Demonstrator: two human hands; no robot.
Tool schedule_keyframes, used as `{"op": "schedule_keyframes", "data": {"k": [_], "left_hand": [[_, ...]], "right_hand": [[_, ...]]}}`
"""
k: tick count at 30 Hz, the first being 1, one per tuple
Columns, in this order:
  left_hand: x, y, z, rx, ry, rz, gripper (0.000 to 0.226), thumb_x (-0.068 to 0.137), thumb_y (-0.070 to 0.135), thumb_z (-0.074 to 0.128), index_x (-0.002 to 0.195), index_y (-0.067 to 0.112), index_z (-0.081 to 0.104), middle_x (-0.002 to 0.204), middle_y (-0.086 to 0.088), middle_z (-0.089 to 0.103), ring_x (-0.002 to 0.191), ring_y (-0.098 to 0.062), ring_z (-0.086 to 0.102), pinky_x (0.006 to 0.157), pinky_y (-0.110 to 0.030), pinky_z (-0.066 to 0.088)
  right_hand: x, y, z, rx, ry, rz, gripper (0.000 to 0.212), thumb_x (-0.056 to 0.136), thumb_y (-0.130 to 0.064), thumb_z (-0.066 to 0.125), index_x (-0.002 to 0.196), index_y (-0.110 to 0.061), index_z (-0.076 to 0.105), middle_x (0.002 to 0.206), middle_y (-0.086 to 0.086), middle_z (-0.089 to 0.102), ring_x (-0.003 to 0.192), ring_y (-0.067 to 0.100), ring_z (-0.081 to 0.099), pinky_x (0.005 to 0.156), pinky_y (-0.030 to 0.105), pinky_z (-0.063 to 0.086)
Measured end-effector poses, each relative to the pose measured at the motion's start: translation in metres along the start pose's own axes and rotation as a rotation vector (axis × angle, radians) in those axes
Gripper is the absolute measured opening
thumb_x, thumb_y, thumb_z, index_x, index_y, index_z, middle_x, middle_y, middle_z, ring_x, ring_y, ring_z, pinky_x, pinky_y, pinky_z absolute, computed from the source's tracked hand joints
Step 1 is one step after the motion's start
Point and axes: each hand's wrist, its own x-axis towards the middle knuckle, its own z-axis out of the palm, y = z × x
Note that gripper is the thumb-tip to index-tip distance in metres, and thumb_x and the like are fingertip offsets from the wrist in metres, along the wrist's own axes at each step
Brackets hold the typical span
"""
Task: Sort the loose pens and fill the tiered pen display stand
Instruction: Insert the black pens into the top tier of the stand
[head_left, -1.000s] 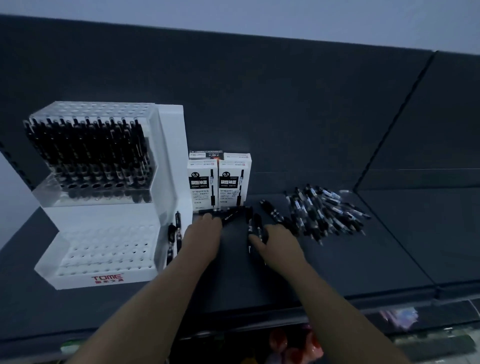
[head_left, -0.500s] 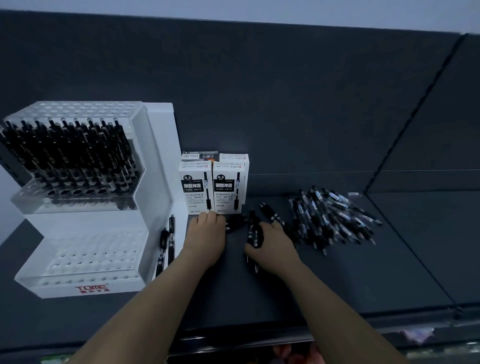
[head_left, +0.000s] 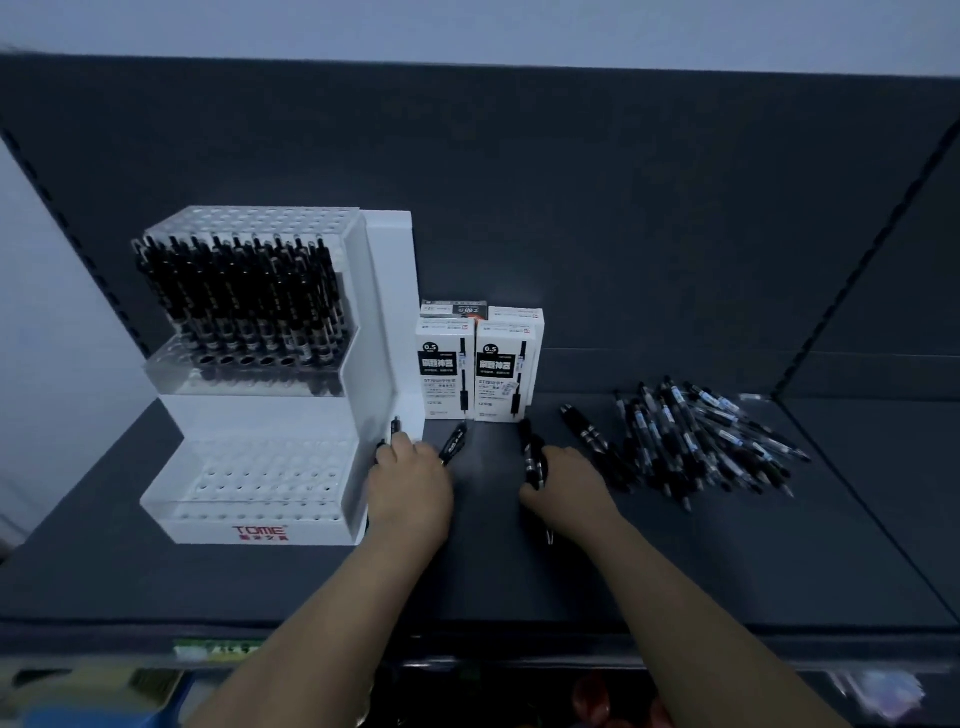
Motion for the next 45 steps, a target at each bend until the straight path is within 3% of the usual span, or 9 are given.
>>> {"op": "schedule_keyframes", "data": {"k": [4,8,12,19,23,26,36,42,45], "left_hand": [[-0.008,-0.01,-0.004,0.12,0.0,0.015,0.023,0.064,0.017,0.046,0.065,0.009,0.068,0.072,-0.01,0.061,0.061,-0.024,0.062,0.05,-0.024,0.049],[-0.005,0.001,0.003,0.1,-0.121,-0.077,0.029,0.096,0.012,0.035,0.121,0.003,0.046,0.125,-0.019,0.049,0.113,-0.033,0.053,0.09,-0.036,0.047],[-0.008,0.0,0.003,0.067,-0.113,-0.013,0.03,0.096,0.008,0.036,0.124,0.003,0.04,0.126,-0.016,0.048,0.114,-0.03,0.055,0.091,-0.033,0.047],[-0.018,0.002,-0.002,-0.348,-0.228,-0.002,0.043,0.091,0.005,0.043,0.129,0.006,0.024,0.111,-0.016,0.058,0.096,-0.034,0.058,0.072,-0.034,0.039],[-0.018,0.008,-0.009,-0.75,-0.332,-0.028,0.004,0.094,0.014,0.042,0.092,0.011,0.04,0.093,-0.011,0.056,0.082,-0.033,0.057,0.07,-0.035,0.047],[-0.024,0.017,-0.009,-1.071,-0.381,0.0,0.015,0.094,0.021,0.05,0.083,0.013,0.045,0.074,-0.002,0.05,0.063,-0.021,0.054,0.058,-0.035,0.055],[-0.033,0.002,-0.044,-1.212,-0.262,0.05,0.016,0.094,0.024,0.055,0.081,0.017,0.05,0.06,0.0,0.053,0.051,-0.016,0.047,0.054,-0.028,0.04],[-0.044,-0.039,-0.077,-1.192,-0.051,0.04,0.01,0.096,0.026,0.051,0.094,0.016,0.052,0.08,0.003,0.063,0.061,-0.012,0.052,0.053,-0.025,0.038],[-0.052,-0.071,-0.094,-1.158,0.076,0.077,0.014,0.1,0.025,0.046,0.102,0.011,0.049,0.084,0.0,0.061,0.062,-0.007,0.053,0.048,-0.01,0.04]], "right_hand": [[-0.005,-0.006,-0.001,0.062,-0.041,0.098,0.042,0.077,-0.03,0.069,0.107,-0.008,0.049,0.107,0.01,0.059,0.096,0.026,0.06,0.072,0.03,0.047],[-0.012,-0.007,-0.007,0.073,-0.066,0.137,0.039,0.077,-0.029,0.074,0.096,-0.01,0.046,0.098,0.007,0.057,0.087,0.022,0.059,0.06,0.027,0.043],[-0.015,-0.005,-0.011,0.106,-0.081,0.18,0.035,0.074,-0.025,0.075,0.07,-0.015,0.041,0.071,0.0,0.05,0.059,0.011,0.049,0.043,0.023,0.032],[-0.017,-0.004,-0.012,0.246,-0.127,0.263,0.021,0.074,-0.017,0.07,0.066,-0.01,0.052,0.061,0.01,0.06,0.041,0.017,0.054,0.039,0.021,0.041],[-0.025,0.003,-0.017,0.313,-0.067,0.21,0.031,0.079,-0.018,0.067,0.056,-0.012,0.047,0.049,0.006,0.053,0.035,0.014,0.045,0.041,0.02,0.037],[-0.035,0.0,-0.022,0.387,-0.069,0.107,0.026,0.08,-0.017,0.069,0.061,-0.011,0.053,0.05,0.006,0.052,0.039,0.014,0.045,0.041,0.02,0.038],[-0.052,-0.038,-0.04,0.333,-0.152,-0.177,0.029,0.08,-0.017,0.073,0.071,0.008,0.061,0.056,0.012,0.054,0.044,0.01,0.044,0.048,0.022,0.035],[-0.06,-0.081,-0.047,0.41,-0.104,-0.209,0.034,0.089,-0.021,0.066,0.06,-0.011,0.052,0.049,-0.002,0.048,0.043,0.008,0.042,0.048,0.022,0.037],[-0.059,-0.109,-0.051,0.421,0.015,-0.213,0.011,0.088,-0.018,0.063,0.087,-0.009,0.057,0.06,0.006,0.061,0.048,0.01,0.052,0.052,0.028,0.044]]}}
